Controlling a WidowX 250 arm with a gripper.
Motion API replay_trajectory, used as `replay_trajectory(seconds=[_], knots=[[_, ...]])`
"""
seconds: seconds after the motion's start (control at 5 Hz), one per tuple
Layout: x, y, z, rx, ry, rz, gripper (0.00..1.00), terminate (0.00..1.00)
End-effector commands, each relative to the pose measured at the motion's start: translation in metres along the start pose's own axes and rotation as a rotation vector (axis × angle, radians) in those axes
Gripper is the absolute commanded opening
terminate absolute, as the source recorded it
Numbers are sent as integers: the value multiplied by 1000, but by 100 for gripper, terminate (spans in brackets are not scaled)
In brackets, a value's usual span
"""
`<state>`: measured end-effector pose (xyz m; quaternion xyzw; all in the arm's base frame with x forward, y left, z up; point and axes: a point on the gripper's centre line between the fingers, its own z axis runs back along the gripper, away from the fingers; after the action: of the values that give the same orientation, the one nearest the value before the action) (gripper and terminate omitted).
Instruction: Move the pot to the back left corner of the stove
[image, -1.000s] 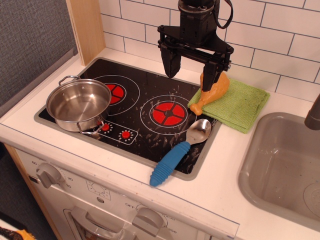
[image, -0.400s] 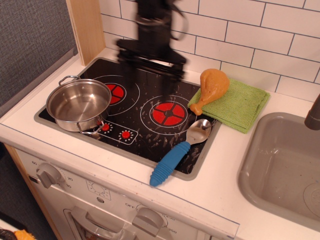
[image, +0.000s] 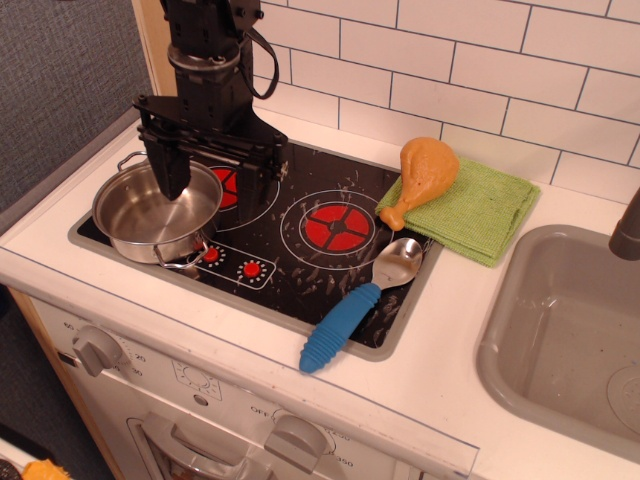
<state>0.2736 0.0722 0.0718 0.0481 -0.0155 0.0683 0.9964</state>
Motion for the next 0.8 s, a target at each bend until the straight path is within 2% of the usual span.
replay_trajectory(seconds=[0.0,0.2,0.4,0.6], knots=[[16,24,-27,45,11,103,100,0],[24,29,-41,61,58,125,100,0],[24,26,-41,62,40,123,0,0],[24,24,-40,57,36,109,0,0]])
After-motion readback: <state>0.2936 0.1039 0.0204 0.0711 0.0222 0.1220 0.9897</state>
